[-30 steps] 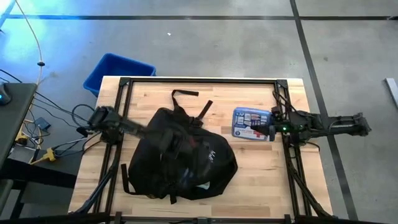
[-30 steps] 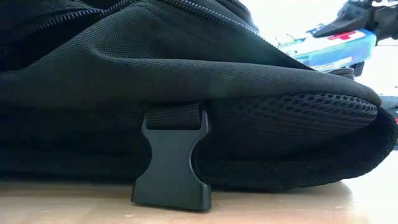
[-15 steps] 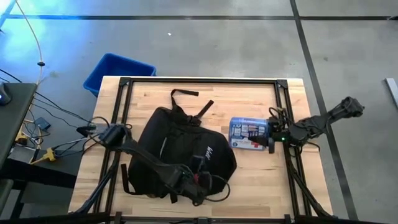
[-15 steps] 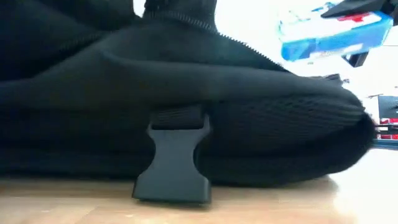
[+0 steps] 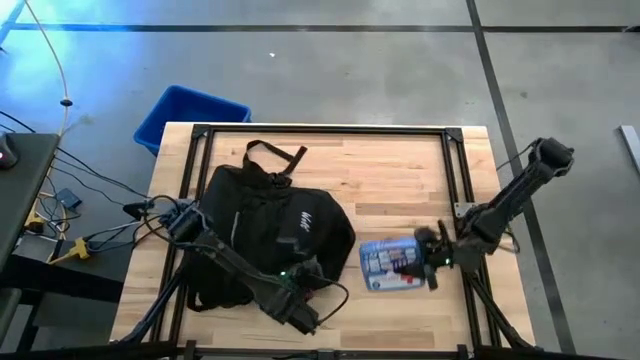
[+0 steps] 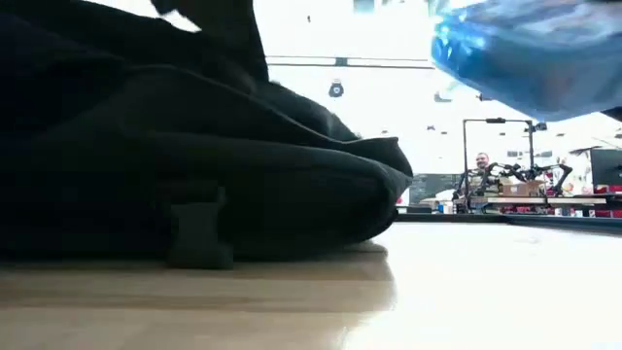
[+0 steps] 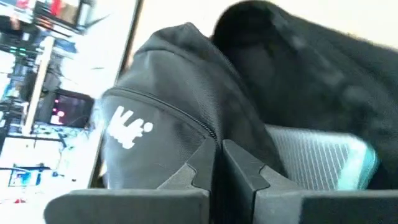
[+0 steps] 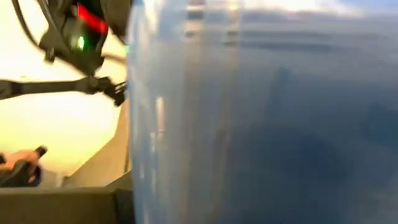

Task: Unpack backpack
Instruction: Put the medkit into the backpack

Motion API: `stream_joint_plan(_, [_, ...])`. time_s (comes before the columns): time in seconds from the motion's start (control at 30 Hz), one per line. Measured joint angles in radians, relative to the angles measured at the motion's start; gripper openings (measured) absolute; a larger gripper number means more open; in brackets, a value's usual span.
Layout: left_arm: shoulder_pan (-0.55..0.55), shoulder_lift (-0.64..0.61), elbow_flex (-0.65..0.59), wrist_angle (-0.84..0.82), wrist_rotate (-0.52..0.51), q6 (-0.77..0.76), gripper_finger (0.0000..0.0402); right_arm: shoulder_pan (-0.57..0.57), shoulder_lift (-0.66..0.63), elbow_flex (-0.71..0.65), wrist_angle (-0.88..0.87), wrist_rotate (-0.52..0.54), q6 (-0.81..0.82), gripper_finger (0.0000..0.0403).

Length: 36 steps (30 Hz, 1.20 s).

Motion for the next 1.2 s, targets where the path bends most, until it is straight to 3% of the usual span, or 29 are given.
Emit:
stream_joint_plan(0.17, [-0.06,-0.014,0.109,-0.071,-0.169,-0.079,0.0,-0.038,0.251,0.0,0.345,-0.007,0.021,0.0156])
stream_joint_plan(0.27, [-0.083,-0.019,0.179,-0.075,-0.287,-0.072,0.0,-0.126,0.372,0.002,0.483,-0.115,0.071,0.0156])
stream_joint_plan(0.4, [-0.1,-0.019,0.252,-0.049,-0.371,0.01,0.0,-0.249,0.477,0.051,0.492,-0.289,0.119,0.0156])
stream_joint_plan(0.47, [-0.1,-0.019,0.271,-0.025,-0.319,0.049,0.0,-0.292,0.503,0.076,0.489,-0.361,0.098,0.0156])
stream_joint_plan(0.6, [-0.083,-0.019,0.26,-0.013,0.0,0.13,0.0005,-0.311,0.47,0.116,0.473,-0.429,0.034,0.0156])
stream_joint_plan(0.7, [-0.08,-0.015,0.224,0.002,0.176,0.22,0.0031,-0.283,0.401,0.131,0.405,-0.397,-0.018,0.0156])
stream_joint_plan(0.9, [-0.074,-0.015,0.15,0.057,0.249,0.263,0.0141,-0.172,0.299,0.132,0.263,-0.203,-0.052,0.0156])
stream_joint_plan(1.07, [-0.027,-0.015,0.06,0.085,0.312,0.25,0.0238,-0.1,0.293,0.132,0.224,-0.129,-0.052,0.0156])
stream_joint_plan(1.2, [0.021,-0.014,-0.022,0.111,0.381,0.195,0.027,-0.079,0.292,0.132,0.179,-0.096,-0.044,0.0156])
